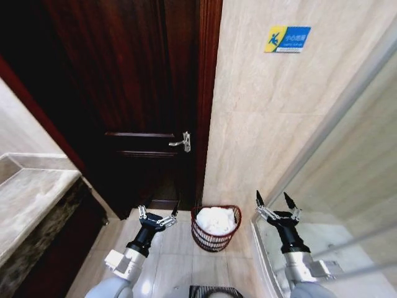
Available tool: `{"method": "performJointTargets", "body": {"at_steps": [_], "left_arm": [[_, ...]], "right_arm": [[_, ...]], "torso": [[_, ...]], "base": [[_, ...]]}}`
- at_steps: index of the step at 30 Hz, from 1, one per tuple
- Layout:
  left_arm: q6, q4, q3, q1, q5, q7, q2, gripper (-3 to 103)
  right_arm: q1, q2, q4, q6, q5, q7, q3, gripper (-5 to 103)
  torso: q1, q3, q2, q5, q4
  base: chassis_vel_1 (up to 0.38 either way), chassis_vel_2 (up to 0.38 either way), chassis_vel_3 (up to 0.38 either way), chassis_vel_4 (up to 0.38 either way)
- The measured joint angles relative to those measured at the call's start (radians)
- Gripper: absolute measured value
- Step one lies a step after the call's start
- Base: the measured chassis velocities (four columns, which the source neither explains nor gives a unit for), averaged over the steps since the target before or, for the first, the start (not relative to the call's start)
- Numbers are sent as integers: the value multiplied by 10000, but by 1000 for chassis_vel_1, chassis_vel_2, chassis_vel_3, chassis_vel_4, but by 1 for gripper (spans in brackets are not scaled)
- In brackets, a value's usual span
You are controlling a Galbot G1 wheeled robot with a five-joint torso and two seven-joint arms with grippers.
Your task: Discard the used towel into the hamper.
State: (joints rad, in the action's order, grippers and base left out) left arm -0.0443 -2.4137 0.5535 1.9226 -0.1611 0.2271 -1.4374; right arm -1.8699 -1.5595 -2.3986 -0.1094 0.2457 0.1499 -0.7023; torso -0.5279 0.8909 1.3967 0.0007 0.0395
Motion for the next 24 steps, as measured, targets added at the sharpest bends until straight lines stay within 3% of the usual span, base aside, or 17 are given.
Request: {"method": "performJointTargets", "body": {"at_steps": [24], "left_arm": [[0,0,0,0,0,0,1,100]], "right_arm": [[2,0,0,0,0,0,0,100]], "torso": [[-7,3,-2,-9,3]], "base": [[213,-221,-224,219]]}}
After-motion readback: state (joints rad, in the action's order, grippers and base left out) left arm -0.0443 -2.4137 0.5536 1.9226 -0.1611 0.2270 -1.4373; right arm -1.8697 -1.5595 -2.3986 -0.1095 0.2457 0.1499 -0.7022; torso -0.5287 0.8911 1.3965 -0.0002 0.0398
